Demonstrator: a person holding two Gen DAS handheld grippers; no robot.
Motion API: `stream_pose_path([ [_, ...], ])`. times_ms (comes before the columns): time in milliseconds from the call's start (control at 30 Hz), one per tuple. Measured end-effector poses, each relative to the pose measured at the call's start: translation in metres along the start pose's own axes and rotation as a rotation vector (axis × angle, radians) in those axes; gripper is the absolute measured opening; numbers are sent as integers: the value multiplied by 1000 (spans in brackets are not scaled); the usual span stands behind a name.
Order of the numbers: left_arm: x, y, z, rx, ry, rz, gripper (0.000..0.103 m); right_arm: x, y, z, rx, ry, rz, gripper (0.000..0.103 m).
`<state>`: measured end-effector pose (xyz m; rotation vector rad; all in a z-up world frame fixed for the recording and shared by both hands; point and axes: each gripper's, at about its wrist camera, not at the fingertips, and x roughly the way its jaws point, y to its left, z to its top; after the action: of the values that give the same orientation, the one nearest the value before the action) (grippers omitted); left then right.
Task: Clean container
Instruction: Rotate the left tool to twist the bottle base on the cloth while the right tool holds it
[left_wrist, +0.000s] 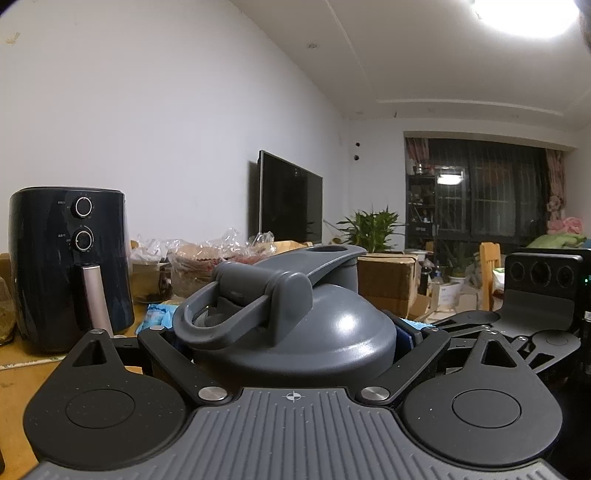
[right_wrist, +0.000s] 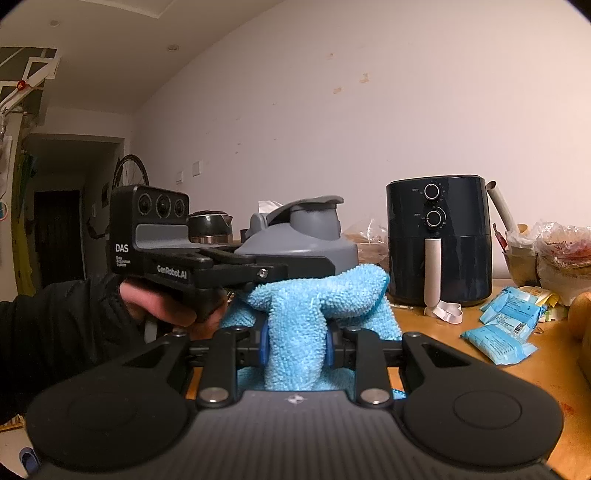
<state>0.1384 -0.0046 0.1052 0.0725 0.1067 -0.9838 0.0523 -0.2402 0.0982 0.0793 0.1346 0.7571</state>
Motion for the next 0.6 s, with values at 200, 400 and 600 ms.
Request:
stream_pose_path([
  [200, -2, -10, 3, 40, 3, 55, 96, -3, -1, -2, 7, -1, -9, 24],
  [400, -6, -18, 5, 58, 2, 106, 96, -6, -2, -4, 10, -2, -18, 24],
  [600, -9, -28, 5, 48, -5, 164, 96, -9, -3, -4, 16, -4, -24, 24],
])
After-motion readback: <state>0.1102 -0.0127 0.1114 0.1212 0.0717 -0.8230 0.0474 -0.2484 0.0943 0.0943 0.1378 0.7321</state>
